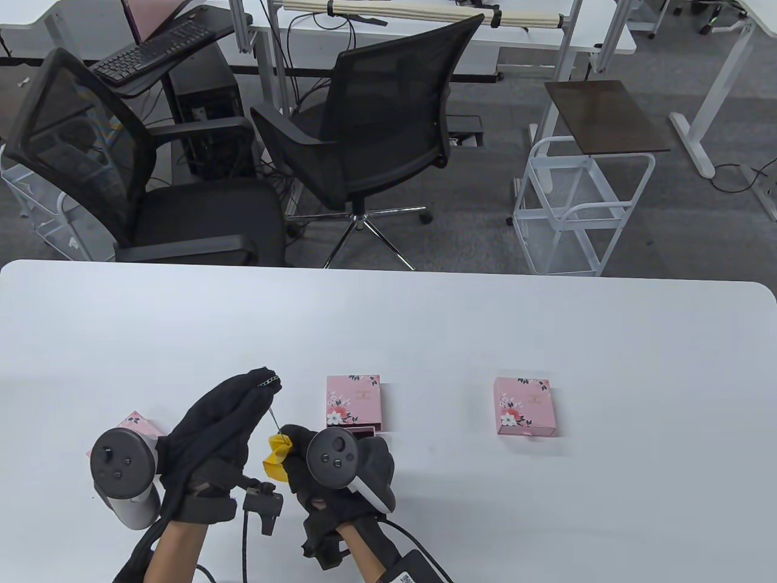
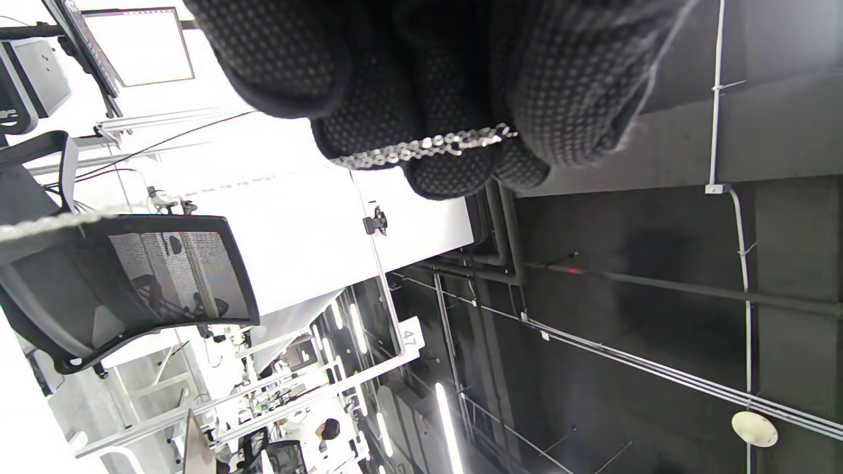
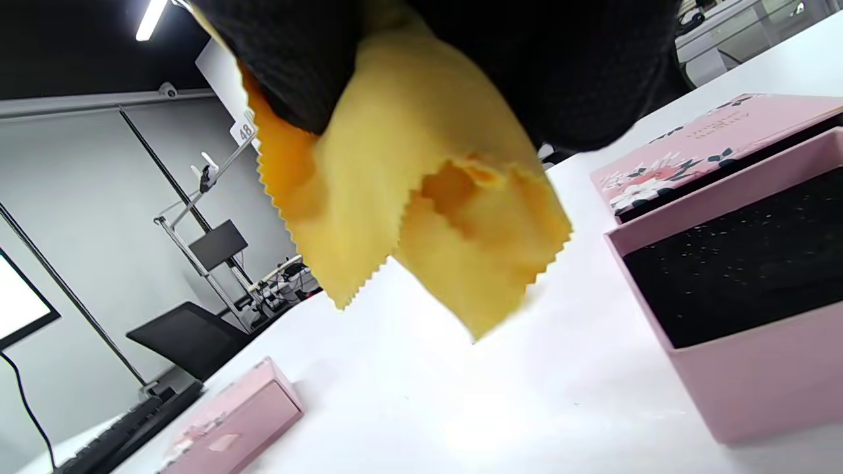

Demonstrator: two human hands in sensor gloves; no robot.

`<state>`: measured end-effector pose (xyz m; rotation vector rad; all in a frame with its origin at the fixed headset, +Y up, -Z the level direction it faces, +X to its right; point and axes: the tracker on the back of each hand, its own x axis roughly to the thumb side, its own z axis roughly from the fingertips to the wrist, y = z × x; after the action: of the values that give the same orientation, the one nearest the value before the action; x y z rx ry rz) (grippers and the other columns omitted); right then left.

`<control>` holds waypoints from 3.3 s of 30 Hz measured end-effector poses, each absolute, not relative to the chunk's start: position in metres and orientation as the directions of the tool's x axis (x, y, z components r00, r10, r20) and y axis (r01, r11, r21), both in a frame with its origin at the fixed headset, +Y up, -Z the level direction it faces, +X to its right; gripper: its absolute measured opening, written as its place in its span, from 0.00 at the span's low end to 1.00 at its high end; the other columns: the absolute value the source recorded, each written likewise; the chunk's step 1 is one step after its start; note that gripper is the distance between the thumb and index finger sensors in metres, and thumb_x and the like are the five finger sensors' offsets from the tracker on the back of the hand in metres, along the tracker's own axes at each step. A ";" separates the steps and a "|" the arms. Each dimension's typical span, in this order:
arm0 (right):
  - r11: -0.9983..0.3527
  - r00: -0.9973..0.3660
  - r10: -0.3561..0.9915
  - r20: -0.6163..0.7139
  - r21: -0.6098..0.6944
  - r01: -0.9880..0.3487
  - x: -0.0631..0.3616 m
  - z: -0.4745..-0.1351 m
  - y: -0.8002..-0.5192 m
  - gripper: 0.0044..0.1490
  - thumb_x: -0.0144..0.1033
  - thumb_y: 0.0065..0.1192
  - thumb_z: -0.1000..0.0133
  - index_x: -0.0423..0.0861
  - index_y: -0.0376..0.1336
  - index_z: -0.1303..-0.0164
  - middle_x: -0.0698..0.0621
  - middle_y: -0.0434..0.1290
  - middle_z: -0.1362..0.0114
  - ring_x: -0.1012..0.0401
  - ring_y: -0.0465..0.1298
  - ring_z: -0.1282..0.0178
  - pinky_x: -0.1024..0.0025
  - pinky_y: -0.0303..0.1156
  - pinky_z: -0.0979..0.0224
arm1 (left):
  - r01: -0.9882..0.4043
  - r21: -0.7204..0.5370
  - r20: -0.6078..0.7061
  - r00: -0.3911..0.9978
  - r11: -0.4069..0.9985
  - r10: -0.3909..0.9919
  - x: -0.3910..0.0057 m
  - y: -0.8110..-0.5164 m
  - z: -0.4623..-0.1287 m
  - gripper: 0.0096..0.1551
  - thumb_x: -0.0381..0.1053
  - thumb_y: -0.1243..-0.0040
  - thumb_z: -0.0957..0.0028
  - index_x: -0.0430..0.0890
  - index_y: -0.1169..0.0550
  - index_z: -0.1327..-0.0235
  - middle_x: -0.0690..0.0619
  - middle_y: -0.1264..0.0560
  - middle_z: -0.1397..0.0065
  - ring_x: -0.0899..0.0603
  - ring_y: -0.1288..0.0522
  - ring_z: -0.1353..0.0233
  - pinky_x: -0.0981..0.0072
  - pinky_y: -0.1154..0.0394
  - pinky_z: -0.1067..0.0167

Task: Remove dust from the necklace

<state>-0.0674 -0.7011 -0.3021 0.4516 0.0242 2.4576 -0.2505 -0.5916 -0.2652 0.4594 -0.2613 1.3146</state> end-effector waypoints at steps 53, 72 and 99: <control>-0.920 -0.913 0.380 0.148 -0.040 -0.390 0.047 -0.311 -0.665 0.28 0.45 0.64 0.32 0.40 0.67 0.29 0.45 0.80 0.43 0.49 0.81 0.51 0.50 0.74 0.38 | -0.964 0.257 0.429 0.181 0.073 0.885 -0.284 -0.583 -0.260 0.17 0.60 0.30 0.41 0.58 0.14 0.42 0.55 0.15 0.37 0.46 0.21 0.36 0.55 0.22 0.41; -0.990 -0.996 -0.057 -0.066 0.135 0.048 0.076 -0.332 -0.749 0.35 0.47 0.67 0.34 0.42 0.62 0.22 0.38 0.72 0.28 0.41 0.74 0.36 0.41 0.67 0.28 | -0.964 0.244 0.427 0.204 0.105 0.881 -0.275 -0.585 -0.260 0.17 0.60 0.31 0.40 0.58 0.14 0.42 0.55 0.15 0.37 0.46 0.21 0.36 0.55 0.22 0.41; -0.931 -0.953 0.270 0.139 -0.215 -0.295 0.069 -0.288 -0.655 0.37 0.38 0.67 0.33 0.39 0.56 0.17 0.34 0.65 0.21 0.36 0.68 0.29 0.39 0.63 0.26 | -0.967 0.167 0.423 0.248 0.194 0.872 -0.244 -0.592 -0.263 0.17 0.60 0.30 0.41 0.58 0.14 0.42 0.54 0.15 0.37 0.45 0.21 0.36 0.54 0.22 0.41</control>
<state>0.0686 -0.6546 -0.2879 0.1549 -0.3385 2.8281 -0.2442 -0.5917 -0.2630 0.4389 -0.2557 1.3087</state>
